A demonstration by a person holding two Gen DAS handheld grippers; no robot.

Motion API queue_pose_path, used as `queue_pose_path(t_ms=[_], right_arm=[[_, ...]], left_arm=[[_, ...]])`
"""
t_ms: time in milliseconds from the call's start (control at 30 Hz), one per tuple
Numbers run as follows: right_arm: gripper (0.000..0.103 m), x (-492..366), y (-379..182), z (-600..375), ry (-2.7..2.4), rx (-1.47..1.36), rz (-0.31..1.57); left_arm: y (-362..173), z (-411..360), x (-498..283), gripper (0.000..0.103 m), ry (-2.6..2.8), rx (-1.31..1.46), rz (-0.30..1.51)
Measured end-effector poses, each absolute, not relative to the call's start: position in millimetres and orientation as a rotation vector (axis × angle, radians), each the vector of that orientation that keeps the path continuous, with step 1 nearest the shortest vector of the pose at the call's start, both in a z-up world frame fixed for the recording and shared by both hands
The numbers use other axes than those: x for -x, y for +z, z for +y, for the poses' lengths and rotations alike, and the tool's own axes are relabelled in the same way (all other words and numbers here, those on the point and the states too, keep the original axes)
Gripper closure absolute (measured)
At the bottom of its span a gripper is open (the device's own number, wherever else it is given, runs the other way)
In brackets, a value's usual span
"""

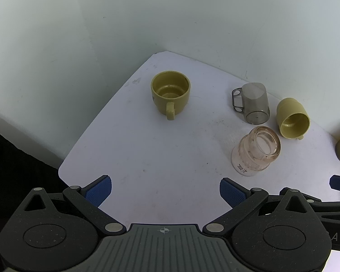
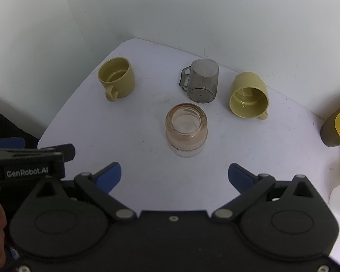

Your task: Flip cup upright

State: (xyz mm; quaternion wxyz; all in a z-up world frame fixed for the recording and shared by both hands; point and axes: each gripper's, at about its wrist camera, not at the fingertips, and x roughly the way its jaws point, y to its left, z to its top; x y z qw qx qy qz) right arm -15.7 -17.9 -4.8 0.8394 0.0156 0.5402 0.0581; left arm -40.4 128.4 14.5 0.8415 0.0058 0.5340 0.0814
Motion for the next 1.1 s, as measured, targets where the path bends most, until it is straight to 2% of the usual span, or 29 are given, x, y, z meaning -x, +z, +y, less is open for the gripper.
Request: queue_pose_path(t_ms=[1100], right_arm=[[0.001, 14.9, -4.5, -25.1, 0.117, -0.035, 1.147]], left_arm=[[21.2, 121.3, 37.9, 0.0, 0.166, -0.039, 1.128]])
